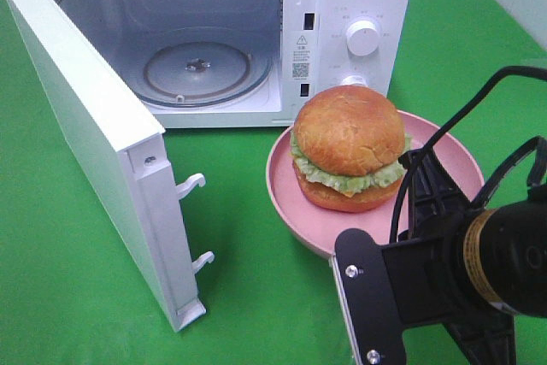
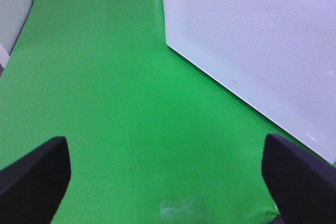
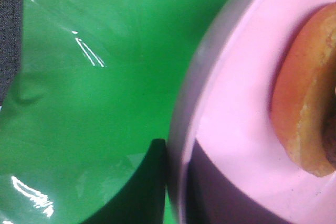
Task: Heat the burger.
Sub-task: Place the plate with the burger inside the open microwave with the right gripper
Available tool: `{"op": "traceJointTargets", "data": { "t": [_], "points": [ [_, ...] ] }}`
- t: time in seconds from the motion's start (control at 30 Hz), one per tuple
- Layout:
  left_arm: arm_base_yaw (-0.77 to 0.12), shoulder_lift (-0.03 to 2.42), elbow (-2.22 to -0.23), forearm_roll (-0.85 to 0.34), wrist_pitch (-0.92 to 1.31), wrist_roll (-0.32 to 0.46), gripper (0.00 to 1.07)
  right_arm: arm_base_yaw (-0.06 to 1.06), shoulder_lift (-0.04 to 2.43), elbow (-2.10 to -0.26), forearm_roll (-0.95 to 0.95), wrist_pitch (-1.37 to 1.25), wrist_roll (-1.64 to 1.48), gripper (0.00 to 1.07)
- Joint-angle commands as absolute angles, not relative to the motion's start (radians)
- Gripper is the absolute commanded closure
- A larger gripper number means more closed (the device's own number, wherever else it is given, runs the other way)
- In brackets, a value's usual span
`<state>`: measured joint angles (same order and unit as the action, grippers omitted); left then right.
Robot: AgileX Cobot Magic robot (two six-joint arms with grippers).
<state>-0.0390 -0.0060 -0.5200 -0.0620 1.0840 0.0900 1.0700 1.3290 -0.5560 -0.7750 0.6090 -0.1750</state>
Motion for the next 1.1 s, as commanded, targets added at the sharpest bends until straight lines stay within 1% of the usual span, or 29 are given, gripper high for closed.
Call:
{"op": "traceJointTargets", "data": {
  "t": [0.03, 0.07, 0.1, 0.13, 0.17, 0.27, 0.33, 0.37, 0.4, 0.43, 0.47, 0.57, 0.63, 0.67, 0.7, 0.8, 0.83, 0.87, 0.93, 0.97, 1.0, 1.1],
  "points": [
    [-0.043, -0.023, -0.518, -0.061, 1.070, 0.090, 0.16, 0.975, 1.323, -0.560, -0.822, 0.530, -0.298, 1.07],
    [-0.043, -0.023, -0.518, -0.061, 1.070, 0.090, 0.16, 0.975, 1.323, -0.560, -0.822, 0.530, -0.298, 1.07],
    [-0.043, -0.023, -0.518, -0.061, 1.070, 0.090, 0.16, 0.935, 1.323, -0.560, -0.808, 0.495, -0.386, 1.07],
    [-0.043, -0.023, -0.518, -0.061, 1.070, 0.090, 0.16, 0.935, 1.323, -0.560, -0.808, 0.495, -0.386, 1.07],
    [-0.043, -0.023, -0.518, -0.061, 1.070, 0.090, 0.16, 0.896, 1.323, -0.560, -0.784, 0.460, -0.464, 1.07],
    [-0.043, -0.023, -0.518, -0.061, 1.070, 0.090, 0.16, 0.882, 1.323, -0.560, -0.770, 0.438, -0.502, 1.07],
    [-0.043, -0.023, -0.518, -0.061, 1.070, 0.090, 0.16, 0.826, 1.323, -0.560, -0.672, 0.361, -0.689, 1.07],
    [-0.043, -0.023, -0.518, -0.061, 1.070, 0.090, 0.16, 0.826, 1.323, -0.560, -0.672, 0.361, -0.689, 1.07],
    [-0.043, -0.023, -0.518, -0.061, 1.070, 0.090, 0.16, 0.802, 1.323, -0.560, -0.618, 0.338, -0.796, 1.07],
    [-0.043, -0.023, -0.518, -0.061, 1.070, 0.090, 0.16, 0.802, 1.323, -0.560, -0.618, 0.338, -0.796, 1.07],
    [-0.043, -0.023, -0.518, -0.061, 1.070, 0.090, 0.16, 0.775, 1.323, -0.560, -0.564, 0.324, -0.886, 1.07],
    [-0.043, -0.023, -0.518, -0.061, 1.070, 0.090, 0.16, 0.745, 1.323, -0.560, -0.512, 0.316, -0.971, 1.07],
    [-0.043, -0.023, -0.518, -0.061, 1.070, 0.090, 0.16, 0.694, 1.323, -0.560, -0.397, 0.309, -1.153, 1.07],
    [-0.043, -0.023, -0.518, -0.061, 1.070, 0.090, 0.16, 0.694, 1.323, -0.560, -0.397, 0.309, -1.153, 1.07],
    [-0.043, -0.023, -0.518, -0.061, 1.070, 0.090, 0.16, 0.670, 1.323, -0.560, -0.338, 0.308, -1.237, 1.07],
    [-0.043, -0.023, -0.518, -0.061, 1.070, 0.090, 0.16, 0.658, 1.323, -0.560, -0.298, 0.306, -1.286, 1.07],
    [-0.043, -0.023, -0.518, -0.061, 1.070, 0.090, 0.16, 0.637, 1.323, -0.560, -0.223, 0.304, -1.372, 1.07],
    [-0.043, -0.023, -0.518, -0.061, 1.070, 0.090, 0.16, 0.637, 1.323, -0.560, -0.223, 0.304, -1.372, 1.07],
    [-0.043, -0.023, -0.518, -0.061, 1.070, 0.090, 0.16, 0.604, 1.323, -0.560, -0.090, 0.299, -1.536, 1.07],
    [-0.043, -0.023, -0.518, -0.061, 1.070, 0.090, 0.16, 0.604, 1.323, -0.560, -0.090, 0.299, -1.536, 1.07],
    [-0.043, -0.023, -0.518, -0.061, 1.070, 0.090, 0.16, 0.588, 1.323, -0.560, -0.029, 0.294, -1.599, 1.07],
    [-0.043, -0.023, -0.518, -0.061, 1.070, 0.090, 0.16, 0.574, 1.323, -0.560, 0.024, 0.293, -1.651, 1.07]
  ]
}}
